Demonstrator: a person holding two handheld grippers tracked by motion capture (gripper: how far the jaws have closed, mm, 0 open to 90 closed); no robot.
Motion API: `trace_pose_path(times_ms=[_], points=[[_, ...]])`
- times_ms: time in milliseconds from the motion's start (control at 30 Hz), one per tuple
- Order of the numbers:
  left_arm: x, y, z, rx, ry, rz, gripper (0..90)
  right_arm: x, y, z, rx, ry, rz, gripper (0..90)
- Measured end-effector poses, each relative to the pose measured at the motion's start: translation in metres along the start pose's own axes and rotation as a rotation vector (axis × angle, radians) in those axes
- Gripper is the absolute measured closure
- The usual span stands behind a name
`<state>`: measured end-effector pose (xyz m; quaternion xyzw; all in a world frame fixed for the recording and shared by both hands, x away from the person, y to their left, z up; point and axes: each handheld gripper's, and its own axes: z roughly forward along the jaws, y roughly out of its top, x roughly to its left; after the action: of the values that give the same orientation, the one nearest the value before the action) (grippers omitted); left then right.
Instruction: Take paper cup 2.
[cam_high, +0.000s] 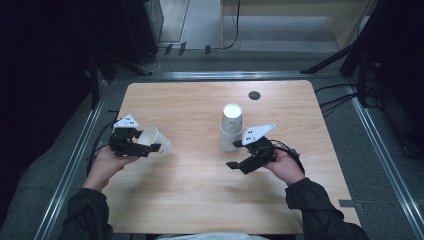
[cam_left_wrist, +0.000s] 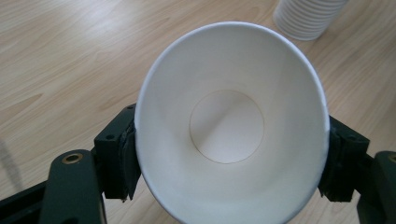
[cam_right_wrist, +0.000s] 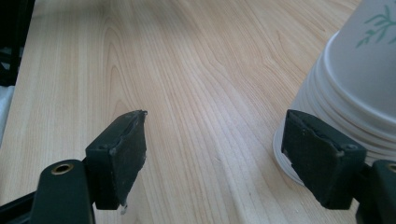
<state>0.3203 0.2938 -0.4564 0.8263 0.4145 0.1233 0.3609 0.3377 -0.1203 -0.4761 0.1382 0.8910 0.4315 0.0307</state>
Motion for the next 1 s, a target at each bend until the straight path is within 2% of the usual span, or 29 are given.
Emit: trace_pose_path(times_ms=[67,233,500,767,1000], points=[[0.004,-0.003,-0.002,-0.002,0.007,-0.014,23.5,0.0,0.001,0.001,0.006,0.004,-0.004,22.6],[0.018,-0.009,-0.005,0.007,0.053,-0.054,23.5,0.0,0.001,0.004,0.019,0.019,0.0,22.7],[0.035,-0.011,0.006,0.059,0.12,-0.12,23.3,0.001,-0.001,0.004,0.018,0.018,-0.001,22.7],[0.045,-0.006,0.021,0.11,0.16,-0.13,23.1,0.004,-0.007,0.0,0.028,0.001,-0.002,22.7],[0.048,-0.003,0.029,0.152,0.197,-0.118,22.8,0.006,-0.011,-0.004,0.03,-0.008,0.005,22.7]])
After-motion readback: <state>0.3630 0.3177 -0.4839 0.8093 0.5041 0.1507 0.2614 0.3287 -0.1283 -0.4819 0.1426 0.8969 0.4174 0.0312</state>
